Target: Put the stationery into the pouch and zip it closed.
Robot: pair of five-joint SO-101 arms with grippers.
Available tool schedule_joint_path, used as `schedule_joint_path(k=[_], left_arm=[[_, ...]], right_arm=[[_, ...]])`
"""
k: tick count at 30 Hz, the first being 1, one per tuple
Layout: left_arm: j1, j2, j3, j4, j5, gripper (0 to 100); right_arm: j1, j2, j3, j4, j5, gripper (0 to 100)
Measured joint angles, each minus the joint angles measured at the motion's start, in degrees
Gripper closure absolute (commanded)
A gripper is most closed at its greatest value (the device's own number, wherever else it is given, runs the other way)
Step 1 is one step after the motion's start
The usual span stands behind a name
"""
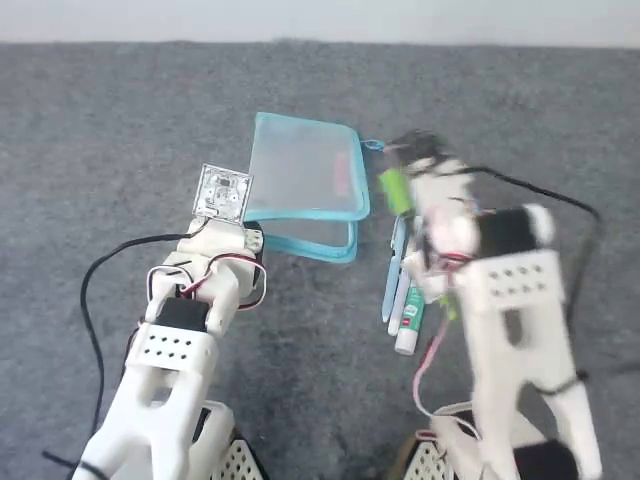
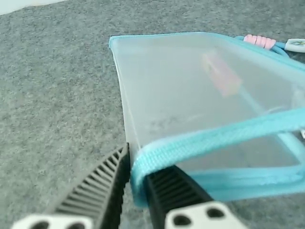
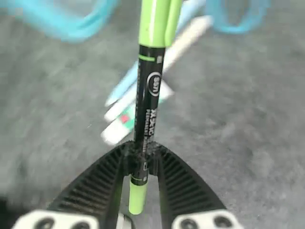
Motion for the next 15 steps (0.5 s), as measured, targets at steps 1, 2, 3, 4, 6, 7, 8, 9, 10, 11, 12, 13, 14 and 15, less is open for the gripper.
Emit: schedule_joint_path(k=[1, 2, 3, 4, 6, 7, 8, 9, 10, 11, 12, 13, 14, 15], left_arm=[[0.00, 0.00, 0.00, 0.00, 0.00, 99], [0.00, 0.00, 0.00, 0.00, 0.00, 99], [0.00, 0.00, 0.00, 0.00, 0.00, 99], [0.00, 0.00, 0.00, 0.00, 0.00, 99], [0.00, 0.00, 0.00, 0.00, 0.00, 99], [0.00, 0.00, 0.00, 0.00, 0.00, 99], [0.00, 0.00, 0.00, 0.00, 0.00, 99], [0.00, 0.00, 0.00, 0.00, 0.00, 99], [0.00, 0.00, 0.00, 0.00, 0.00, 99], [0.00, 0.00, 0.00, 0.00, 0.00, 99], [0.00, 0.00, 0.00, 0.00, 0.00, 99], [0.00, 0.00, 0.00, 0.00, 0.00, 99], [0.00, 0.00, 0.00, 0.00, 0.00, 99], [0.00, 0.00, 0.00, 0.00, 0.00, 99]], right_arm=[[-2.55, 1.76, -0.62, 1.67, 1.23, 99.2], [-4.75, 3.43, -0.97, 2.64, 2.37, 99.2], [-6.77, 4.84, -1.14, 2.90, 3.25, 99.2], [-8.35, 6.07, -1.14, 2.90, 3.78, 99.2], [-10.64, 8.00, -1.14, 2.90, 4.22, 99.1], [-11.34, 8.70, -1.14, 2.90, 4.31, 99.1], [-11.69, 9.23, -1.14, 2.90, 4.31, 99.1], [-11.87, 9.76, -1.14, 2.90, 4.31, 99.1], [-11.87, 10.29, -1.14, 2.90, 4.31, 99.1], [-11.78, 10.64, -1.14, 2.90, 4.31, 99.1], [-11.78, 11.16, -1.14, 2.90, 4.13, 99.1], [-11.78, 11.69, -1.32, 2.64, 3.69, 99.1], [-11.87, 12.31, -1.32, 2.02, 2.99, 99.1], [-11.87, 13.01, -1.32, 1.23, 1.85, 99.1]])
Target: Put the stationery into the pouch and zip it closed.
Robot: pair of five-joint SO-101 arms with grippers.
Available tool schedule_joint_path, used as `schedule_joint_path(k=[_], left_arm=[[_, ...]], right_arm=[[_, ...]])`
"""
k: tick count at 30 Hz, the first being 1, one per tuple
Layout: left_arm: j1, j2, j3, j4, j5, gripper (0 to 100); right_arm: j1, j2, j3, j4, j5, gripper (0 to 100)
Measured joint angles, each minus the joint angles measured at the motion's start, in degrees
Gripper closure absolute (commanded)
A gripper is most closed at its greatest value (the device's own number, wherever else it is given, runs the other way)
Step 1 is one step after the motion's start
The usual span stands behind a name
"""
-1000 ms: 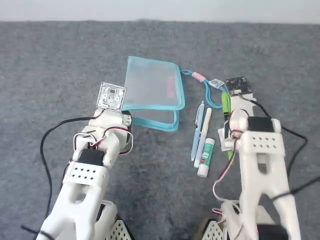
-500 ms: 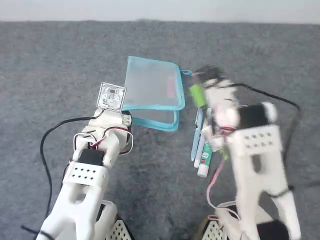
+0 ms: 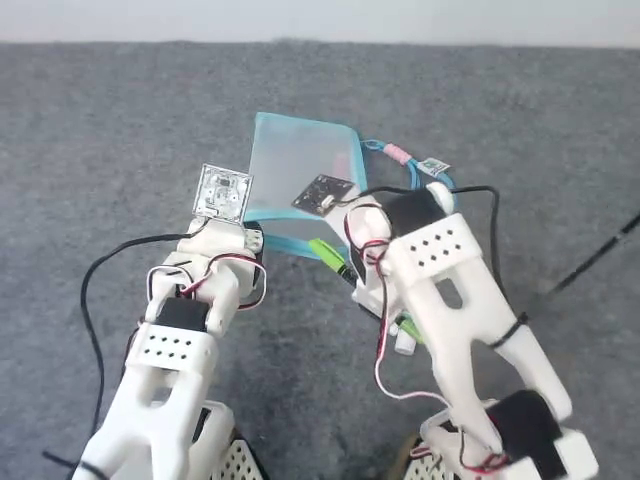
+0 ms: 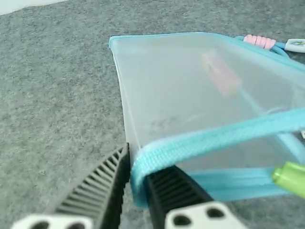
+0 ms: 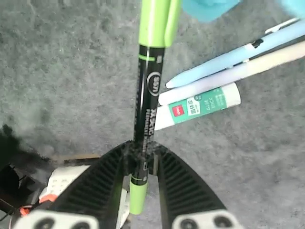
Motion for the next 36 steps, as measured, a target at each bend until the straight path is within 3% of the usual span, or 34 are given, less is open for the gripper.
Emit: schedule_joint_path(k=[10, 24, 31, 36], left_arm=[[3.96, 0.00, 1.14, 0.00, -0.62, 99], [8.26, 0.00, 1.32, 0.00, -2.02, 99], [8.26, 0.00, 1.32, 0.00, -2.02, 99], [8.35, 0.00, 1.23, -0.35, -2.02, 99]], right_arm=[[0.00, 15.30, -14.24, -3.78, -8.18, 99.1], [0.53, 38.15, -43.96, 1.85, -20.66, 98.5], [0.35, 39.38, -47.38, 2.29, -22.15, 77.9], [-0.70, 39.38, -47.91, 2.29, -22.15, 75.7]])
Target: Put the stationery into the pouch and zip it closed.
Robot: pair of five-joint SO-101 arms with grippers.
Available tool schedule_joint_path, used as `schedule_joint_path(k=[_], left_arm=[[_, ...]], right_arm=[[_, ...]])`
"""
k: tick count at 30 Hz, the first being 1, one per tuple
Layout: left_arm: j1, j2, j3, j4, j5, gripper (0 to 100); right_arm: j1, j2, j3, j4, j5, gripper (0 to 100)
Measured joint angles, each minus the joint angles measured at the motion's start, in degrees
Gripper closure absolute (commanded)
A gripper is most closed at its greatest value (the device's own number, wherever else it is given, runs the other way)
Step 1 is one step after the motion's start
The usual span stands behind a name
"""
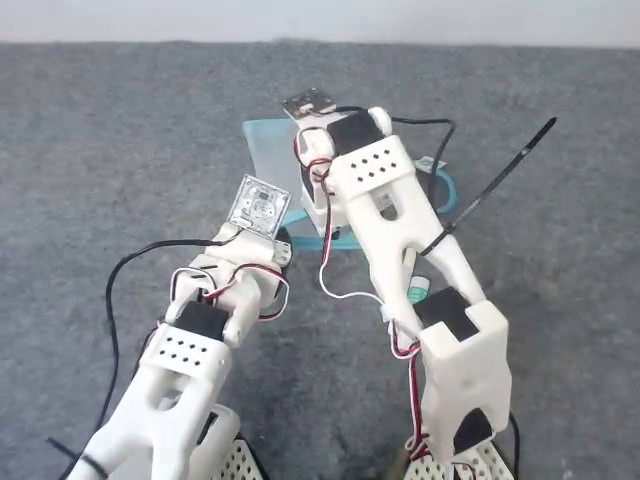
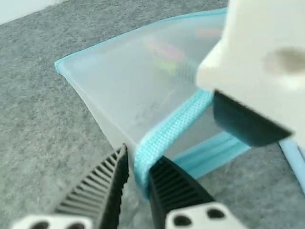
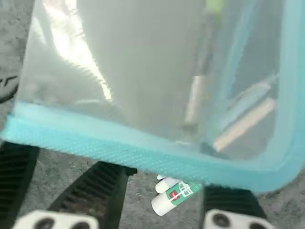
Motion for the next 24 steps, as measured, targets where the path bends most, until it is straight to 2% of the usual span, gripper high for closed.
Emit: schedule_joint_path(k=[9, 14, 19, 24], left_arm=[[0.09, 0.00, 0.00, -0.09, 0.00, 99], [0.09, 0.00, 0.00, 0.18, 0.00, 99], [-0.97, 0.00, 0.09, 0.26, -0.35, 99], [-5.63, 0.00, 0.09, -0.97, -0.35, 99]], right_arm=[[0.18, -4.13, 0.00, 0.00, 0.70, 75.7], [5.19, -15.03, 2.02, 0.00, 3.43, 75.7], [13.45, -25.41, 11.25, -0.26, 4.66, 75.7], [15.30, -32.97, 30.95, -6.42, 4.92, 75.7]])
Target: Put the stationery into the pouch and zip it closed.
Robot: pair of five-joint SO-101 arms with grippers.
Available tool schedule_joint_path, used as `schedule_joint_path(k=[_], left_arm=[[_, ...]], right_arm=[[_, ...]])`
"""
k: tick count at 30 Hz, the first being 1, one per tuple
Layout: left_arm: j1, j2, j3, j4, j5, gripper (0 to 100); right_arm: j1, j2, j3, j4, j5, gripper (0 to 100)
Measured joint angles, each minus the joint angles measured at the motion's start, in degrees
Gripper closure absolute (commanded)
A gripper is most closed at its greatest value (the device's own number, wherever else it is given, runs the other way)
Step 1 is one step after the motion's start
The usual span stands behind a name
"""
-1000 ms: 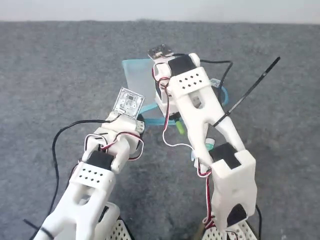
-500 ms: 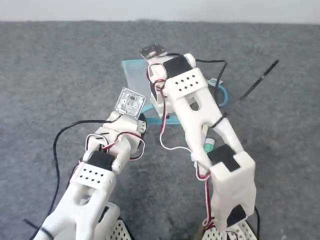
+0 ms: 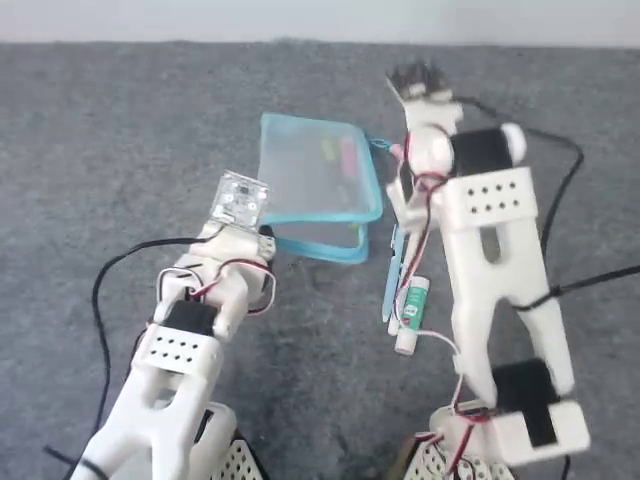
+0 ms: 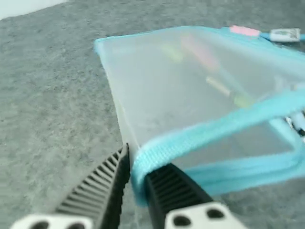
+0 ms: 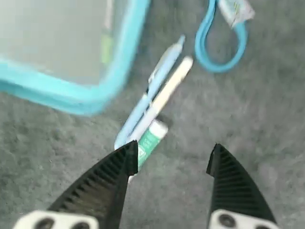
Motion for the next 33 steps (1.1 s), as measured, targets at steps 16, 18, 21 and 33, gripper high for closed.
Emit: schedule_joint_path(k=[16, 18, 21, 33], left_arm=[[-2.64, 0.00, 0.00, -0.26, 0.00, 99], [-2.64, 0.00, 0.00, -0.26, 0.00, 99], [-2.64, 0.00, 0.00, -0.26, 0.00, 99], [-2.64, 0.00, 0.00, -0.26, 0.00, 99]], right_arm=[[-0.18, -2.73, 41.76, -26.64, 0.09, 75.7], [-0.18, -3.16, 43.52, -28.75, 0.09, 75.7], [-0.18, -4.04, 45.36, -31.03, 0.09, 75.7], [-0.09, 0.09, 47.47, -34.46, 0.09, 91.7]])
